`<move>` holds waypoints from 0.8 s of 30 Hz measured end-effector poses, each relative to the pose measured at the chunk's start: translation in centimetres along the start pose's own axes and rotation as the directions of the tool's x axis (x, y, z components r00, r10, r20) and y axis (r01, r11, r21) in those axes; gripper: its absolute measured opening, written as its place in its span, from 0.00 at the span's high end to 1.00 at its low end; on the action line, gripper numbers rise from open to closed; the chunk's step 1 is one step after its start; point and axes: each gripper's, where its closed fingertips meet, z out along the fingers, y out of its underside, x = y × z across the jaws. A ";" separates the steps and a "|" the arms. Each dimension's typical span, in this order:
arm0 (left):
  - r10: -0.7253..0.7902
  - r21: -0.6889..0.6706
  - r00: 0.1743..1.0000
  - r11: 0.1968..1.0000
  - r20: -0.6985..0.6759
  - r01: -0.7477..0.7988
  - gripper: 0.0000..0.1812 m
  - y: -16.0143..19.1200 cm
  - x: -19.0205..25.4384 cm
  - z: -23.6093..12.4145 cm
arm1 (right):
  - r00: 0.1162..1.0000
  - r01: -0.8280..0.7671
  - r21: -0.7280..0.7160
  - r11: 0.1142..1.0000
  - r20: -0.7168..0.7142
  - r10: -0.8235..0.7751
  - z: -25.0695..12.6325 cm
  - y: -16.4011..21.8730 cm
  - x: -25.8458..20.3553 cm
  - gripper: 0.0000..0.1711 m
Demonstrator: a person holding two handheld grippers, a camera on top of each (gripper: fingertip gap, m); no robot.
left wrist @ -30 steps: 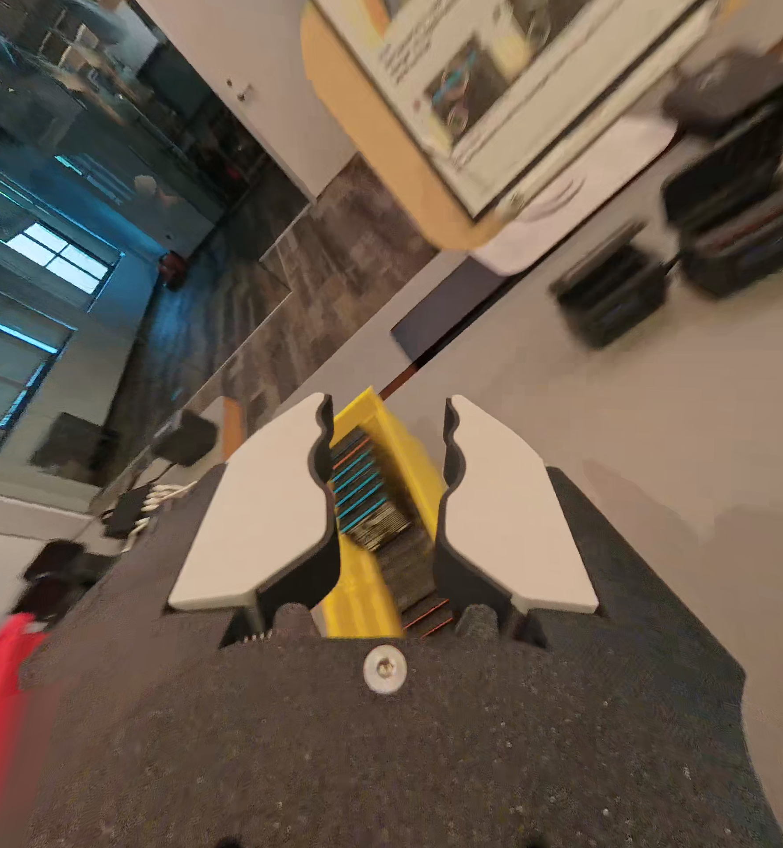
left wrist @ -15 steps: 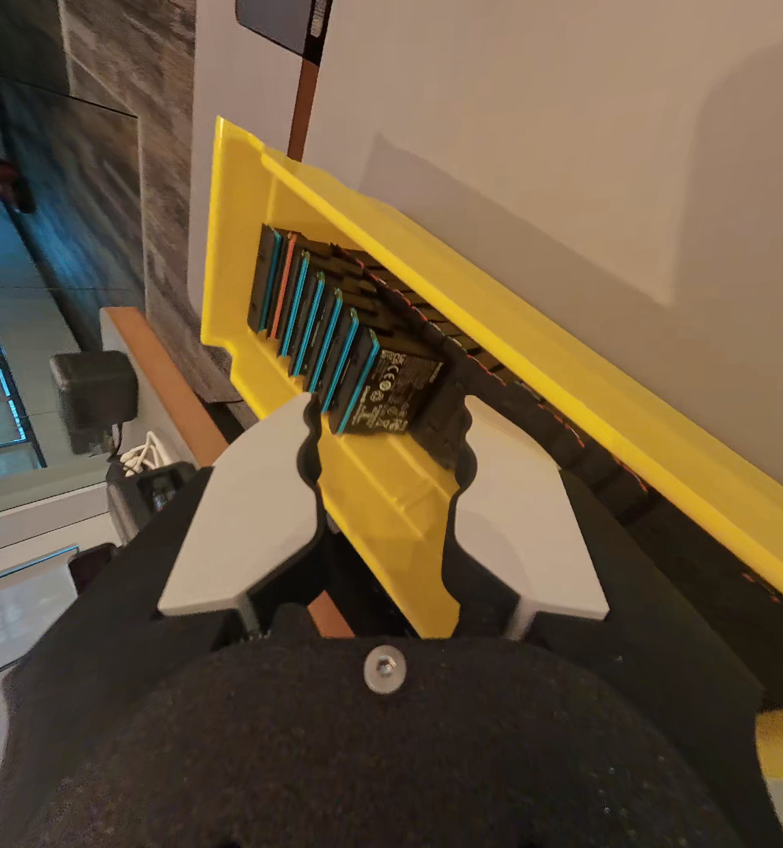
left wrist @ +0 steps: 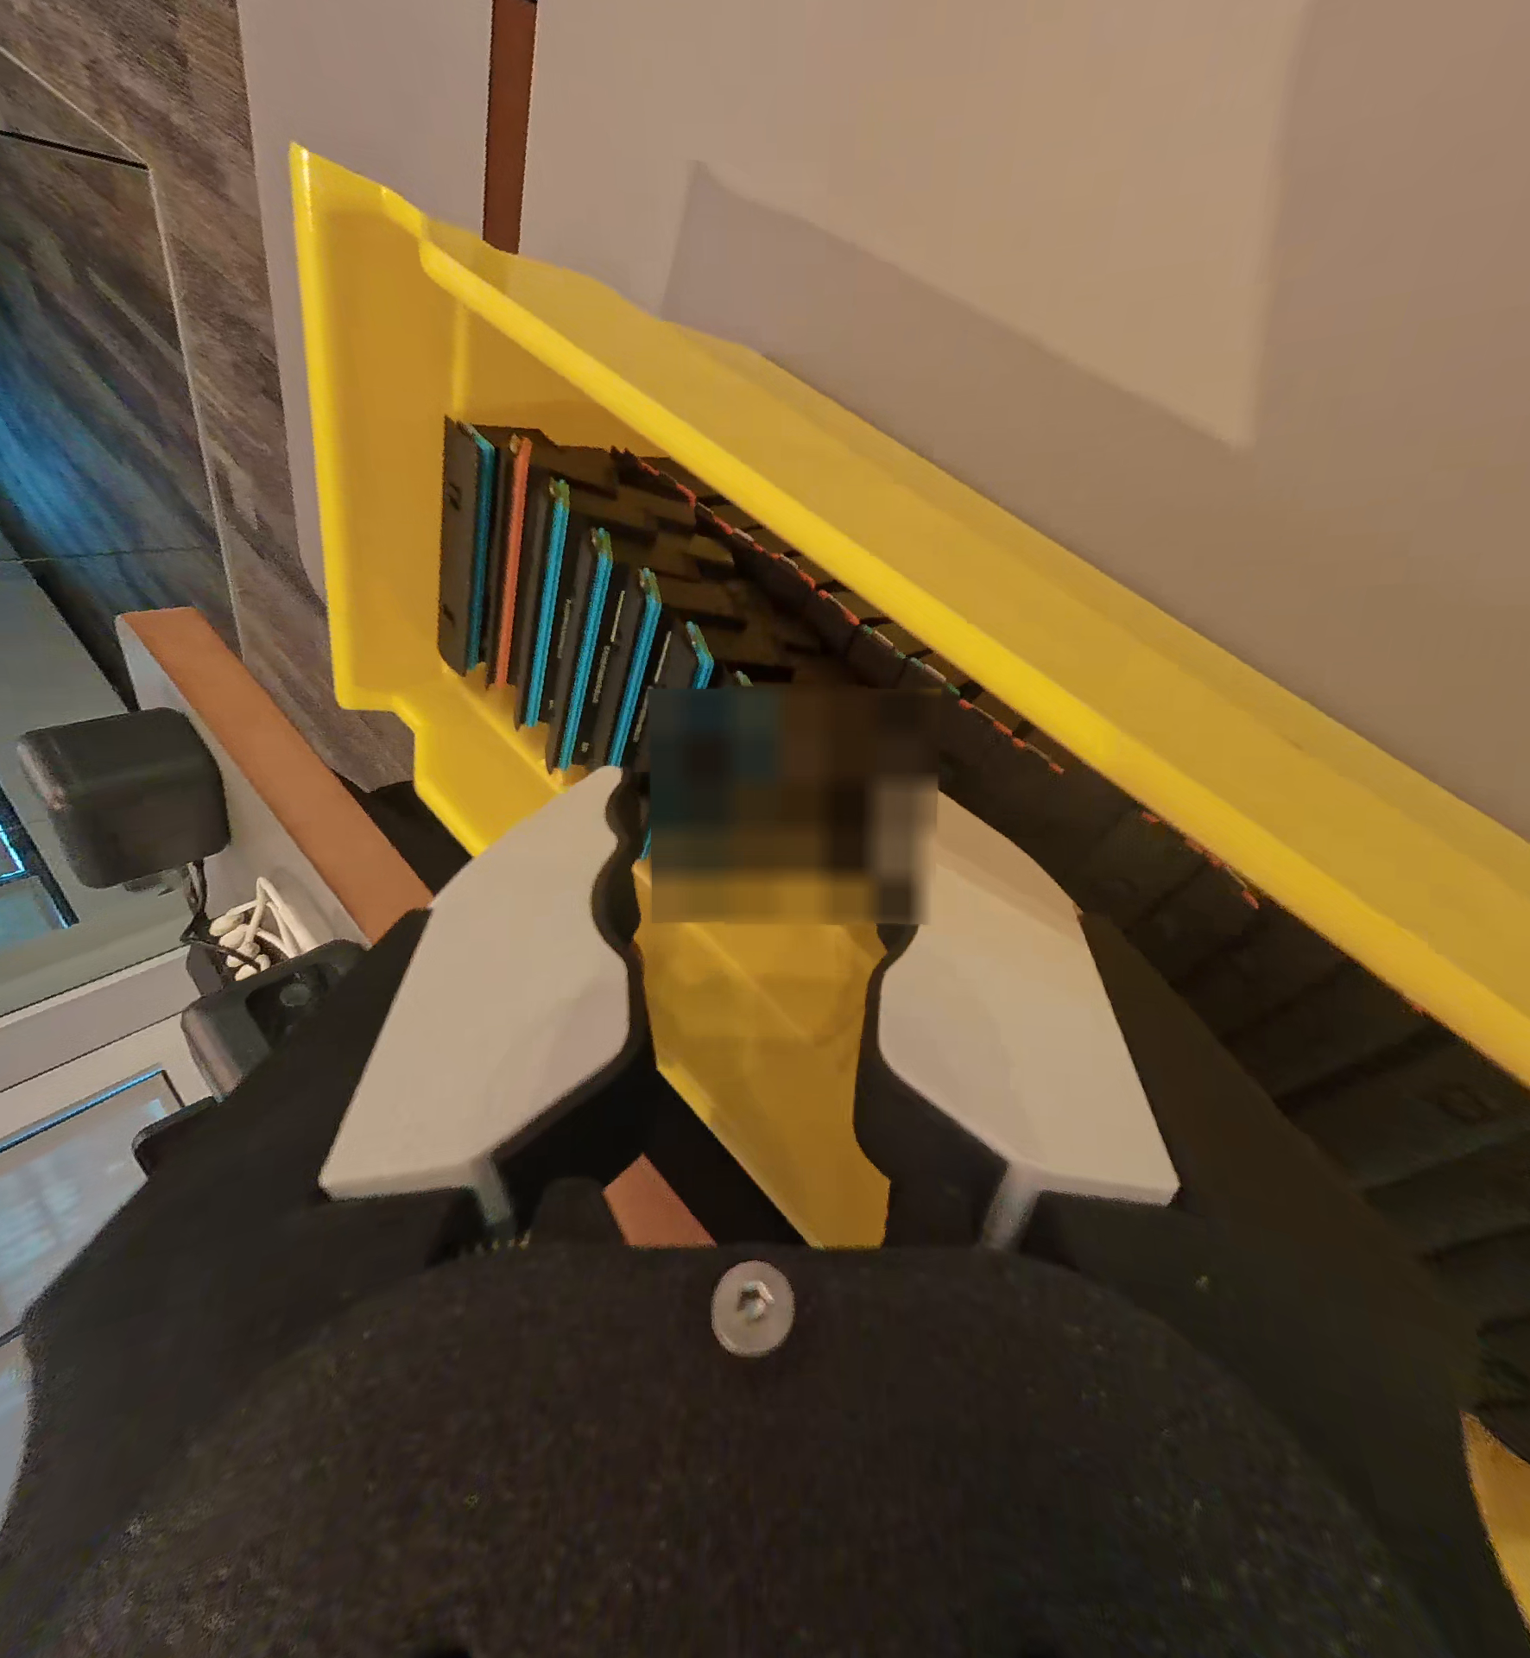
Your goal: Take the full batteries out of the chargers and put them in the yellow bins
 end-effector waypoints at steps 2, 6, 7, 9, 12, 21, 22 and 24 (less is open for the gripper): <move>-0.003 0.016 1.000 1.000 0.010 0.003 0.74 0.1 0.0 -0.2 | 1.000 0.003 -0.003 1.000 -0.002 -0.003 0.0 0.0 0.0 0.61; 0.010 0.039 0.999 0.999 0.033 -0.011 0.77 0.3 0.0 -0.7 | 1.000 0.003 -0.008 1.000 -0.002 -0.003 0.1 0.2 -0.1 0.61; 0.013 0.040 0.999 0.999 0.035 -0.014 0.77 0.4 0.1 -0.9 | 1.000 0.004 -0.010 1.000 -0.002 -0.004 0.2 0.2 -0.1 0.61; 0.027 0.043 0.999 0.999 0.040 -0.029 0.79 0.5 0.1 -1.2 | 1.000 0.007 -0.014 1.000 -0.003 -0.007 0.2 0.3 -0.2 0.61; 0.054 0.043 0.998 0.998 0.028 -0.055 0.80 0.8 0.2 -1.7 | 1.000 0.008 -0.018 1.000 -0.003 -0.008 0.3 0.4 -0.2 0.62; 0.128 -0.017 0.992 0.992 0.014 -0.127 0.69 0.6 -0.5 0.2 | 1.000 0.016 -0.049 0.999 0.000 -0.016 0.7 1.1 -0.3 0.62; 0.135 -0.020 0.991 0.991 0.016 -0.135 0.70 0.5 -0.6 0.4 | 1.000 0.019 -0.052 0.998 -0.002 -0.019 0.7 1.1 -0.3 0.62; 0.136 -0.028 0.991 0.990 -0.012 -0.136 0.72 0.3 -0.3 0.5 | 1.000 0.020 -0.054 0.998 -0.006 -0.021 0.7 1.2 -0.2 0.62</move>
